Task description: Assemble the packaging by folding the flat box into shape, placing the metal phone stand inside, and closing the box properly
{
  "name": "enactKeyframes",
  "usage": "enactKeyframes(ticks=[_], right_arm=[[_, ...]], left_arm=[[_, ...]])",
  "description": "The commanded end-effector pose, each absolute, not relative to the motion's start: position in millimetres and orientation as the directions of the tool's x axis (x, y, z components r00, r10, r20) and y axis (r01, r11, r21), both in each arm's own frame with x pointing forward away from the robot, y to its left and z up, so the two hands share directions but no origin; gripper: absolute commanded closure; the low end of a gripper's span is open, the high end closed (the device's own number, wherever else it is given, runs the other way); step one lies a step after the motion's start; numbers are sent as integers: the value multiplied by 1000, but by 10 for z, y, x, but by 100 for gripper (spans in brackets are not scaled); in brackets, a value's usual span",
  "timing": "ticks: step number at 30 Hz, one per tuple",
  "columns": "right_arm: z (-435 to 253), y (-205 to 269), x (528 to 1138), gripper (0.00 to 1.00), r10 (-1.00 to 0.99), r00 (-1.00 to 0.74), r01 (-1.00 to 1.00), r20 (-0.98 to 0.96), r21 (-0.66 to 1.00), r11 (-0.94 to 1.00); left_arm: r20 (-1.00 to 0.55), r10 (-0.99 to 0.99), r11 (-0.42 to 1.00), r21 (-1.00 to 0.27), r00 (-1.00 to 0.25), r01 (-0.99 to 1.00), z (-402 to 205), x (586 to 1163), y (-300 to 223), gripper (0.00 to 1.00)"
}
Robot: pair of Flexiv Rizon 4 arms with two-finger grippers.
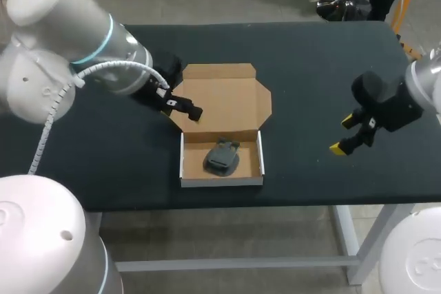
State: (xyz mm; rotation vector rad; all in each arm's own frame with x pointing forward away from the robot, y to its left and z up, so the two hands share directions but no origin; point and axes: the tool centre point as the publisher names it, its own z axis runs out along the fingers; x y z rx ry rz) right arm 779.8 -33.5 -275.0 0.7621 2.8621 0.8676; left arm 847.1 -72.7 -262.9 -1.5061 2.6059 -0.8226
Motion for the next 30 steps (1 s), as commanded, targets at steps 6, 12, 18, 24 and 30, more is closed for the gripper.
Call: enactKeyframes(ticks=[6, 12, 18, 24, 30], right_arm=[[-2735, -350, 7793, 0, 469, -878, 440, 91, 539, 719], [-2735, -350, 7793, 0, 469, -878, 440, 91, 539, 719], [-2735, -350, 7793, 0, 469, -878, 440, 91, 539, 719], [-2735, -350, 7793, 0, 469, -878, 440, 91, 539, 719], [-2735, -350, 7793, 0, 469, -878, 440, 91, 539, 719]], left_arm=[[370, -687, 421, -500, -626, -757, -2656, 8685, -503, 0], [371, -636, 444, -542, -677, -713, -2672, 8819, -438, 0], [372, -613, 411, -603, -697, -684, -2670, 8926, -399, 0], [372, -613, 411, -603, -697, -684, -2670, 8926, -399, 0], [372, -613, 411, -603, -697, -684, -2670, 8926, -399, 0]])
